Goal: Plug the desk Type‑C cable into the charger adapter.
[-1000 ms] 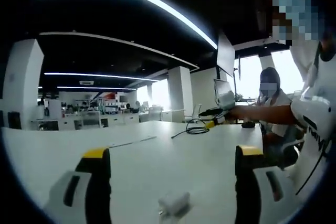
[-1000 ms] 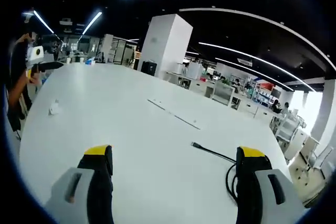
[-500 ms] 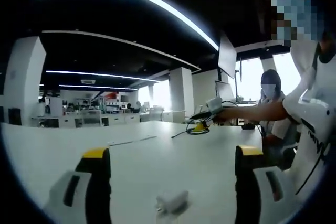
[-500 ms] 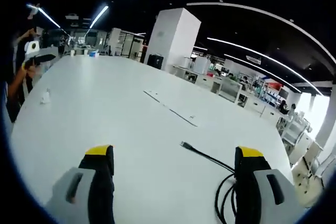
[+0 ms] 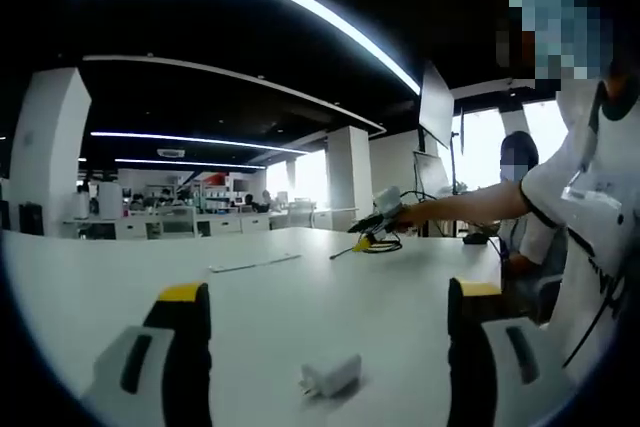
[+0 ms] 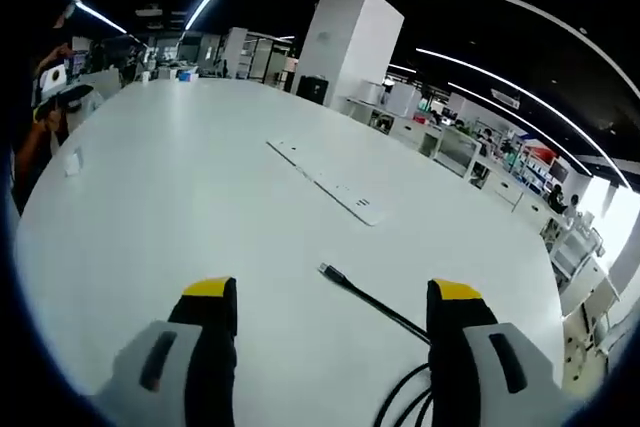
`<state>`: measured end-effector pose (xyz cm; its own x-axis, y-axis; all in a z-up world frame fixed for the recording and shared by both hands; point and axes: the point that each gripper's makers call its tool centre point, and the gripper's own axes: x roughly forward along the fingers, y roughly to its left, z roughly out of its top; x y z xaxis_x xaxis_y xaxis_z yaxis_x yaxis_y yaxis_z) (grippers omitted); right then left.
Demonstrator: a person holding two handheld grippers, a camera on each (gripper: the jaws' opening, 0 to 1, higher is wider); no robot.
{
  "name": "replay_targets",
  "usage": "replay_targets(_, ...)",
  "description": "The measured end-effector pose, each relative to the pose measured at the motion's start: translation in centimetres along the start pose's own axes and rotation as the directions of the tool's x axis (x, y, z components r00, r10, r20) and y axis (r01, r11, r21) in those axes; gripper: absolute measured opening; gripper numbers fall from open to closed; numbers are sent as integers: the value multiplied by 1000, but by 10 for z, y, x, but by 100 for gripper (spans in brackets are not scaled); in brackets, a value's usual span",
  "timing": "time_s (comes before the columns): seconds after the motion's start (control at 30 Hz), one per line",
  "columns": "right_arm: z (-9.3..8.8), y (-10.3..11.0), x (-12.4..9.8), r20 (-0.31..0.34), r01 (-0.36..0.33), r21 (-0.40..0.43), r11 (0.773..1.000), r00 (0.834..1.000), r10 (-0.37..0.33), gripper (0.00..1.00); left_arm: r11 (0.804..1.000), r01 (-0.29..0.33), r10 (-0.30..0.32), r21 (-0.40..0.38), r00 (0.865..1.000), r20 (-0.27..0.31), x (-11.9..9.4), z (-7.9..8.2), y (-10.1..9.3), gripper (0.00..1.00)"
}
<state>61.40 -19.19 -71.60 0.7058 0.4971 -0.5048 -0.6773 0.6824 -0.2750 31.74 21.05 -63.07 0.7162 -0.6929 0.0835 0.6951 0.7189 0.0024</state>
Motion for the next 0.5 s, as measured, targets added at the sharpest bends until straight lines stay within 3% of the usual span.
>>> replay_targets(0.5, -12, -7, 28, -77, -79, 31, 996, 994, 81, 60, 999, -27, 27, -25, 1000, -8, -7, -9, 8, 100)
